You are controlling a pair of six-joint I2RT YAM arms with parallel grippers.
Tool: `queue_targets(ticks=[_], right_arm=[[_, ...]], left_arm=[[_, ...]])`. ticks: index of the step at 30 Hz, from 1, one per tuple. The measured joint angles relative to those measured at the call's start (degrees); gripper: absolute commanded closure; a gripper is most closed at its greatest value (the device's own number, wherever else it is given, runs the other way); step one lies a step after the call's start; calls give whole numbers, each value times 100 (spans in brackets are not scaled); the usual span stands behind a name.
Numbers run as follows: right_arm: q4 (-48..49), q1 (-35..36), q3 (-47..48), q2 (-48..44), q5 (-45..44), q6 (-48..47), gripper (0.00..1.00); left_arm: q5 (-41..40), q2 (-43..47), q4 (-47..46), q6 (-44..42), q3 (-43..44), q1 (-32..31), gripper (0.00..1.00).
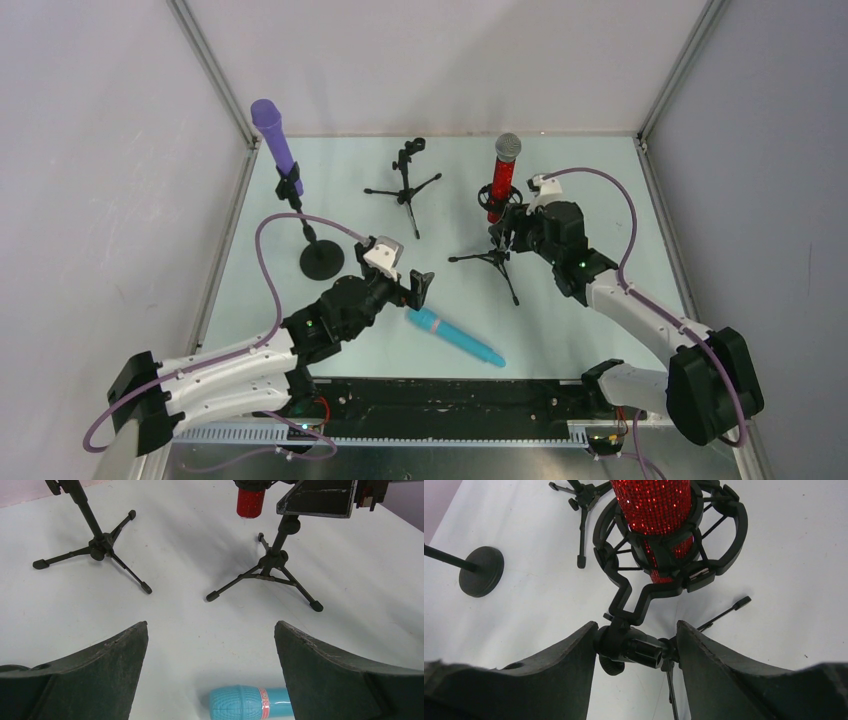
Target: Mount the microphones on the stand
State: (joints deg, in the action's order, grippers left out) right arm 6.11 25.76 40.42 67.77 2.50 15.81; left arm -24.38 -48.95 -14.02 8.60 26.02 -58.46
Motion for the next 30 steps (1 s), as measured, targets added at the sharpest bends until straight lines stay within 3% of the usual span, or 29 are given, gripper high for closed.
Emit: queue_targets(ticks=[11,30], right_arm=[[192,-109,96,111,258,24,53],[192,-179,125,133,481,4,82]], left_arm=[[13,-42,-11,-87,0,0,0],[-203,-120,-280,627,0,0,0]])
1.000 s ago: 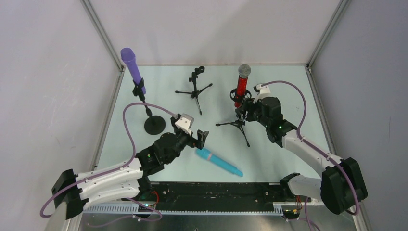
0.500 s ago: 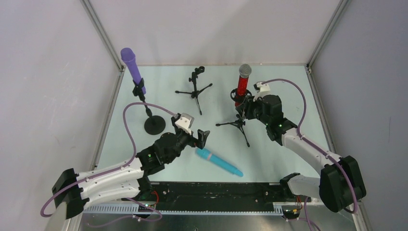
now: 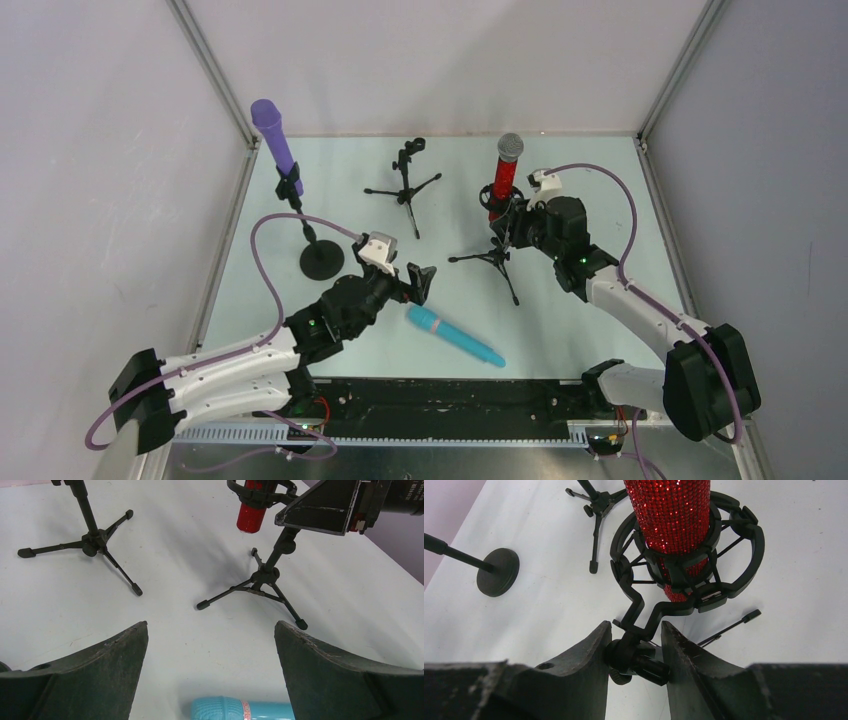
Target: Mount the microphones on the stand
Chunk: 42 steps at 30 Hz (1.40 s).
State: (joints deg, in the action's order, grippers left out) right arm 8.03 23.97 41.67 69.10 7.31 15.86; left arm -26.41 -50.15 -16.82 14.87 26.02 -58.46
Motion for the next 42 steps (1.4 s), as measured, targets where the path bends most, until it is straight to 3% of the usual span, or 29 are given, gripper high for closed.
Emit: queue_targets(ticks=[11,42], right_arm=[[-149,-15,28,-127,13,-76,82],[-754,-208,1239,-356,-17,-323,85]], left_arm=[[-35,-11,-111,15,-2,0,0],[-31,-109,-199,-101,-2,0,0]])
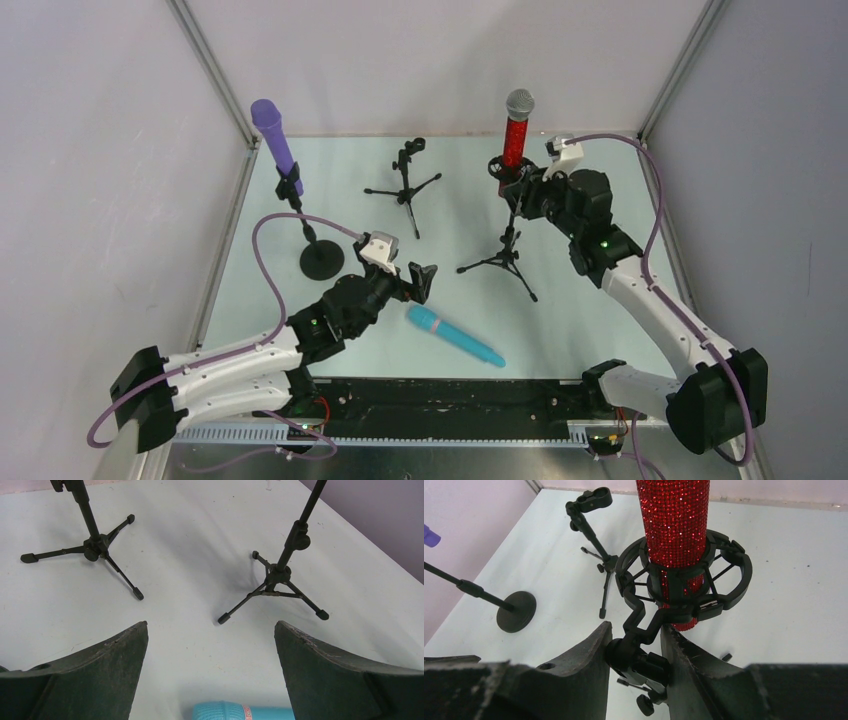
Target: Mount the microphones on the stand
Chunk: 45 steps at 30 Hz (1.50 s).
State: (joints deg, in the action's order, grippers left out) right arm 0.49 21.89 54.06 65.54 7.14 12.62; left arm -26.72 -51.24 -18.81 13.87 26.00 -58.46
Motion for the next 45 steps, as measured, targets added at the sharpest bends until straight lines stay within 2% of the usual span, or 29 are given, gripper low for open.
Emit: queue_targets(ticks=[22,45], right_arm=[[-133,-581,192,-173,-149,-291,88],[31,-1814,-155,-643,-525,-452,95]], left_arm=[[-13,-9,-46,-426,-2,0,0],[136,79,-48,-540,-2,0,0]])
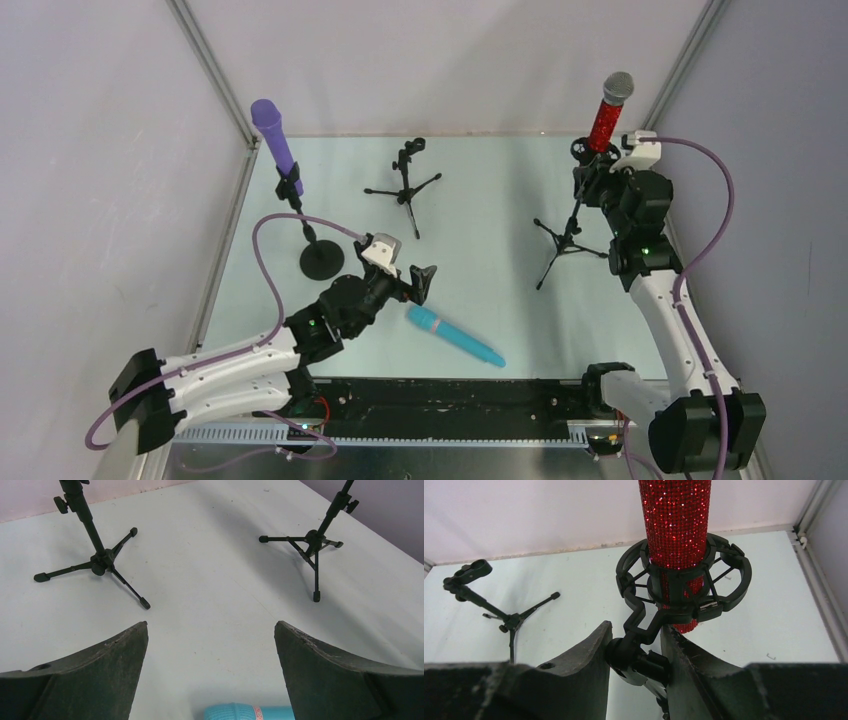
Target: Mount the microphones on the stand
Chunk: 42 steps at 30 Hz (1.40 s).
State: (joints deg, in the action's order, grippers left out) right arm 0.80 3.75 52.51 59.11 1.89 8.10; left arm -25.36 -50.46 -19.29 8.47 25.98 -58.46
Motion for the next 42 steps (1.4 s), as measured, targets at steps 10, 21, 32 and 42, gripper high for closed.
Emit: queue_targets(ticks=[10,21,32,42], right_arm=[[35,-409,-173,-173,-411,61,97],[74,-844,-302,-319,-901,120,98],[699,-911,-649,-348,-964,140,97],[809,-953,-1270,-286,-1069,262,96]], left_arm=[[31,63,-35,2,0,0,0],[160,46,-37,2,0,0,0],[212,17,-52,2,0,0,0],[337,-15,-85,0,0,0,0]])
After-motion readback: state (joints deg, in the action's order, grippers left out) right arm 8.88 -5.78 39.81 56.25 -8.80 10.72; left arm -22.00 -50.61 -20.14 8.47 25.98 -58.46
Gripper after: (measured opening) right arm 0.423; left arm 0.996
